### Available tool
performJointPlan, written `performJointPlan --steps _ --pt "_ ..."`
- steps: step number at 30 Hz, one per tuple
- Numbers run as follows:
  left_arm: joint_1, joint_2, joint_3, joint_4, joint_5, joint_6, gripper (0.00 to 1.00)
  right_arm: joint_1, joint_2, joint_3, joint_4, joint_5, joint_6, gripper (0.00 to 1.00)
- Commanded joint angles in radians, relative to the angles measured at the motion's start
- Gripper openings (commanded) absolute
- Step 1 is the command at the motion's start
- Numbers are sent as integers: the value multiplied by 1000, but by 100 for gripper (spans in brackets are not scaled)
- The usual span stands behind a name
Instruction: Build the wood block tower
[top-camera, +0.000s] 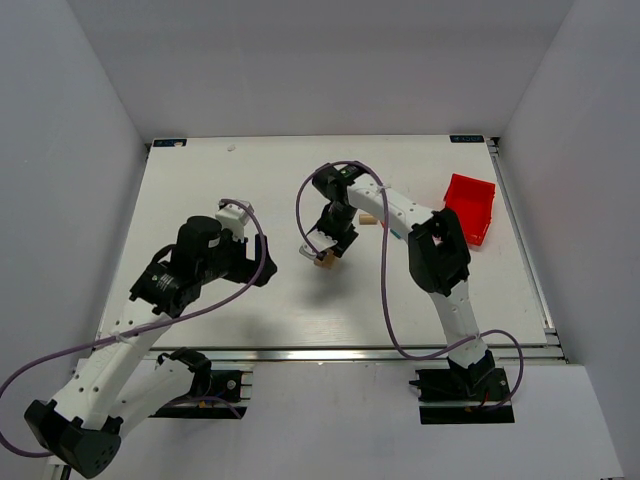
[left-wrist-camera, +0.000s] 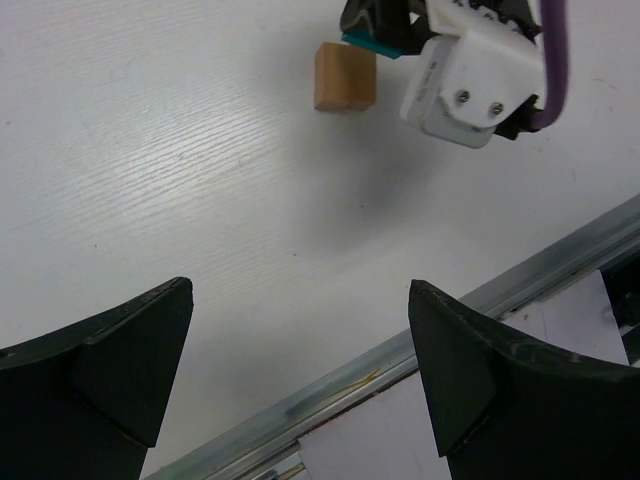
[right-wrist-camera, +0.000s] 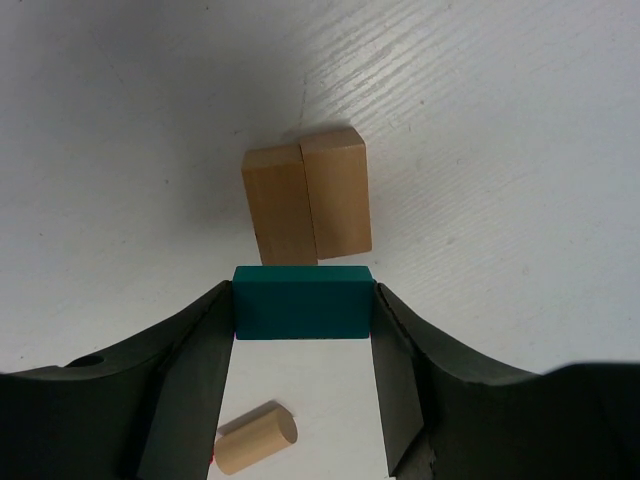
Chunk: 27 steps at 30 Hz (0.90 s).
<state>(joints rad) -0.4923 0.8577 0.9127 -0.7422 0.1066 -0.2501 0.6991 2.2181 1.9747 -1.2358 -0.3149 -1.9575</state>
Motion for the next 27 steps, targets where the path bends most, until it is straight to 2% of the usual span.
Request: performJointPlan --steps 1,14,27 --pt "3 -49 -14 61 96 58 98 10 6 35 -67 10 -84 56" --pt "3 -92 -9 73 243 133 98 20 48 69 -59 13 -210 58" --pt "3 -89 -1 70 257 155 98 22 68 66 -65 -7 -282 60"
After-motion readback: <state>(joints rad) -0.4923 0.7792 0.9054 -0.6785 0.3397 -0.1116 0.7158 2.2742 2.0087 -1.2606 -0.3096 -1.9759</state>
